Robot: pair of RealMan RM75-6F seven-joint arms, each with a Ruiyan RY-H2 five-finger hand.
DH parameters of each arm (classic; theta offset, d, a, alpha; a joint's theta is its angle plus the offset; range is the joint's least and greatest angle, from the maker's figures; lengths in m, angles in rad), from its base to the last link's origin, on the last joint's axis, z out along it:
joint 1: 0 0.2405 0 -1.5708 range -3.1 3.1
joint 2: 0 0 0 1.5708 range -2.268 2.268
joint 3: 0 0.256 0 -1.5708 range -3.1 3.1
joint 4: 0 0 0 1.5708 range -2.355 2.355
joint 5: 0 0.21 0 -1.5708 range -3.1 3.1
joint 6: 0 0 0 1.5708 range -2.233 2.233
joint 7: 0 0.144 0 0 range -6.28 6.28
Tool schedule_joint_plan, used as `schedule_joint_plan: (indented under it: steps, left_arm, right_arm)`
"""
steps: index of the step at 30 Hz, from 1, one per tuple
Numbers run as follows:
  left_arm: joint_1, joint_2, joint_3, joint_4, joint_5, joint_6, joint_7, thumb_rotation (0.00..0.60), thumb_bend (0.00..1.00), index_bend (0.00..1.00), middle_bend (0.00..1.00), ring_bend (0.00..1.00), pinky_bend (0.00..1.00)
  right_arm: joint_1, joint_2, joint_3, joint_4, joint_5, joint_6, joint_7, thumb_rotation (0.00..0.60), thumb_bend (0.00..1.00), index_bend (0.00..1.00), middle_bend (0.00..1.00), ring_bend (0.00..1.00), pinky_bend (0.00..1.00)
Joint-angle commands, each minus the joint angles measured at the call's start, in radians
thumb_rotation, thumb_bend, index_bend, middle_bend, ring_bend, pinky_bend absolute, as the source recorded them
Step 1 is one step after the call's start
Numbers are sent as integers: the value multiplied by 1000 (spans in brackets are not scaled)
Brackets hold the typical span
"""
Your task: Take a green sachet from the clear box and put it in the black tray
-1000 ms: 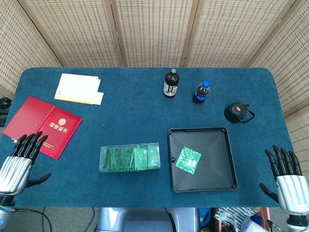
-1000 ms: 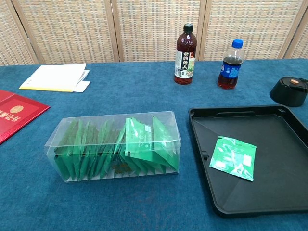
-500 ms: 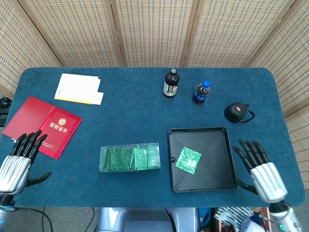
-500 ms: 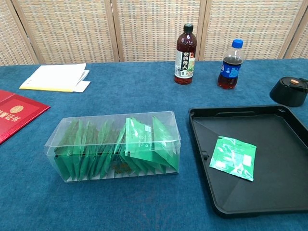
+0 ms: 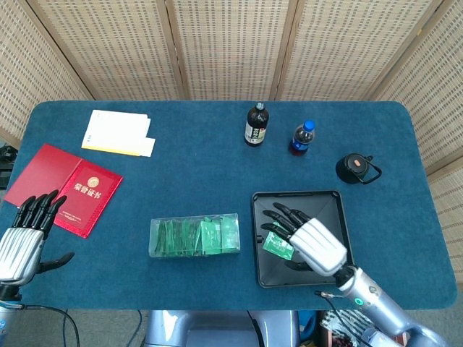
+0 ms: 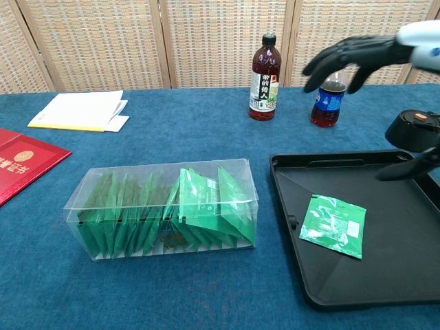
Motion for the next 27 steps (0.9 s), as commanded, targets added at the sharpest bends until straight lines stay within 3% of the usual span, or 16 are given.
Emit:
schedule_joint_plan:
  steps: [1,9,14,27]
  left_arm:
    - [-1,-2,-3,1,-9,-3,4,600,61,0,0,0,0]
    - [-11,-6,-11,6,-38,-24,9,600,61,0,0,0,0]
    - [-17,-8,-13,8,-51,-35,9,600,61,0,0,0,0]
    - [-21,-7,-17,11,-67,-41,5,600,61,0,0,0,0]
  right_arm:
    - [61,-56,35,-25,80,-93,-74,600,0,249,214,95,311]
    - [168,-199,85,-15,279,-222,-281,600,0,249,217,97,311]
    - [255,-323,128,10,477,-255,-468,600,0,249,217,97,311]
    - [423,-504,145,31,823,-129,-785,600,0,249,203,98,310]
